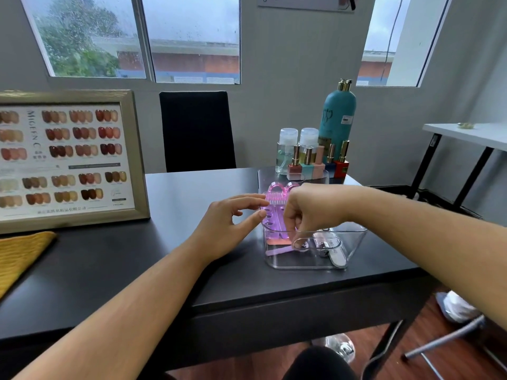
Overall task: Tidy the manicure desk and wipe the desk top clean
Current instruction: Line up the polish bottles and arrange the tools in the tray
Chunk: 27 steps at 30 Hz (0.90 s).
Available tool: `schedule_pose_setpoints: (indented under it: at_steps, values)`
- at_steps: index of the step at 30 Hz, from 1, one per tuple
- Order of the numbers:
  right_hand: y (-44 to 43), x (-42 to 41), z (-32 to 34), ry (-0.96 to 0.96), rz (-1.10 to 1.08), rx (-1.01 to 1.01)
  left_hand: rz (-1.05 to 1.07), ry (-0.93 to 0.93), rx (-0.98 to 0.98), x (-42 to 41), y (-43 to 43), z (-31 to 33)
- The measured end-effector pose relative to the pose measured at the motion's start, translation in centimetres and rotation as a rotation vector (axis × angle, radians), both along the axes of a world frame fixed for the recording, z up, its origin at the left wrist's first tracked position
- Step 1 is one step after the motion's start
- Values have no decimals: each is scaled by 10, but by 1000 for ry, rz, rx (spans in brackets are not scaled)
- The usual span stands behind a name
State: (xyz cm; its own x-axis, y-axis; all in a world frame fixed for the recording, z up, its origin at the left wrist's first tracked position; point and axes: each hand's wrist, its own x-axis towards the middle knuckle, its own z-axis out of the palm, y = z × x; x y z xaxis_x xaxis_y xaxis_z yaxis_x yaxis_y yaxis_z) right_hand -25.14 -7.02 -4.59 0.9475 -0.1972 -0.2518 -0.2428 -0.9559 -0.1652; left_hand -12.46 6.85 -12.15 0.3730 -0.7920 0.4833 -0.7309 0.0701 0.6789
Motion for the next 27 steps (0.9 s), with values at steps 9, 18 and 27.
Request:
schedule_pose_setpoints:
  at_steps: [9,18,27]
  values:
    - [0,-1,-7,-44,30,-66,10,-13,5,2,0,-1]
    - [0,1,-11,-68,20,-54,3,-6,8,2,0,-1]
    - [-3,-6,-6,-90,-1,-14,7,-4,4,2,1,-1]
